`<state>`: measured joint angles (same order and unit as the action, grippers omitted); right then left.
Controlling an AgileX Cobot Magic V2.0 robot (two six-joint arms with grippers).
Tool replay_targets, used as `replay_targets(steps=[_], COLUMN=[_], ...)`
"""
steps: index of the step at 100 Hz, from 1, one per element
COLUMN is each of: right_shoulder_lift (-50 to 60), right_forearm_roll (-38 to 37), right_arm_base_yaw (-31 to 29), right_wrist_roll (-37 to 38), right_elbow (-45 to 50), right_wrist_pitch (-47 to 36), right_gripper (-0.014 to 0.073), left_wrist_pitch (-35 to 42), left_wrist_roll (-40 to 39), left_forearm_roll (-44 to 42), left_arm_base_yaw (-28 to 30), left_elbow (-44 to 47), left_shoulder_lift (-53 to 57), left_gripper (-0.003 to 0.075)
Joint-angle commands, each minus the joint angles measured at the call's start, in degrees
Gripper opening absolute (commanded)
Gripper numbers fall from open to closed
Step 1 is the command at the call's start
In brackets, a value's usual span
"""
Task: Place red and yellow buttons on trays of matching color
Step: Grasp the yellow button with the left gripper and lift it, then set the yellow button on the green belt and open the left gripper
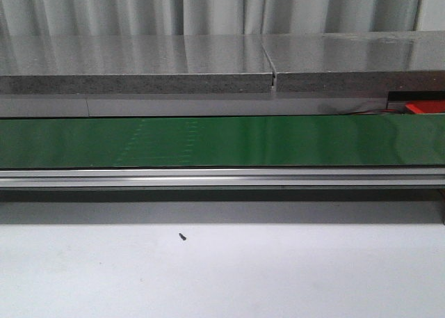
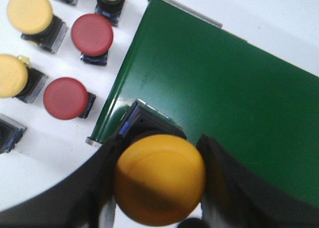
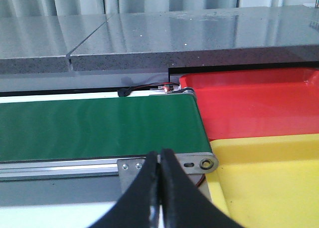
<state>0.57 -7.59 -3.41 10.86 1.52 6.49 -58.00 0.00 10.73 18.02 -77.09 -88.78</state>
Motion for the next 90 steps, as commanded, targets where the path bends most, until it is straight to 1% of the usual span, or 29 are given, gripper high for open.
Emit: replay_targets(steps=[1,19,32,37,44,51,58,63,70,75,90], right_shoulder_lift=[1.13,1.13,1.13,1.13,1.13,1.13,1.13,1.13,1.13,1.13,1.13], right_forearm_roll=[-0.82,-0.82,-0.82,-0.82,-0.82,-0.82,-0.82,-0.82,-0.82,-0.82,-0.82], right_arm_base_yaw=[0.17,0.17,0.17,0.17,0.17,0.17,0.17,0.17,0.17,0.17,0.17], right_wrist_roll=[-0.04,-0.04,-0.04,-0.04,-0.04,-0.04,-0.04,-0.04,-0.04,-0.04,-0.04], right_elbow=[-0.76,-0.76,-0.76,-0.76,-0.76,-0.76,-0.76,-0.76,-0.76,-0.76,-0.76], right_wrist_pitch=[-4.41,-4.41,-4.41,-4.41,-4.41,-4.41,-4.41,-4.41,-4.41,-4.41,-4.41], right_gripper=[-0.0066,-0.0066,-0.0066,-0.0066,-0.0066,-0.0066,-0.0066,-0.0066,-0.0066,-0.0066,-0.0066], left_wrist_pitch=[-0.7,-6.72,-8.15,-8.15,-8.8,-8.68,-8.44,-8.44,-8.44,-8.2,-7.29], left_wrist_roll=[0.0,0.0,0.0,0.0,0.0,0.0,0.0,0.0,0.0,0.0,0.58], left_forearm_roll=[1.01,1.01,1.01,1.01,1.01,1.01,1.01,1.01,1.01,1.01,1.09], left_arm_base_yaw=[-1.4,-2.68,-2.81,-2.81,-2.81,-2.81,-2.81,-2.81,-2.81,-2.81,-3.43], left_elbow=[-5.29,-12.32,-13.44,-13.44,-13.44,-13.44,-13.44,-13.72,-14.41,-15.12,-15.82], left_shoulder_lift=[-1.86,-9.51,-12.28,-13.02,-13.94,-14.3,-14.43,-14.43,-14.43,-14.43,-12.87], left_gripper=[0.0148,0.0148,0.0153,0.0165,0.021,0.0276,0.0366,0.045,0.0533,0.0547,0.0545])
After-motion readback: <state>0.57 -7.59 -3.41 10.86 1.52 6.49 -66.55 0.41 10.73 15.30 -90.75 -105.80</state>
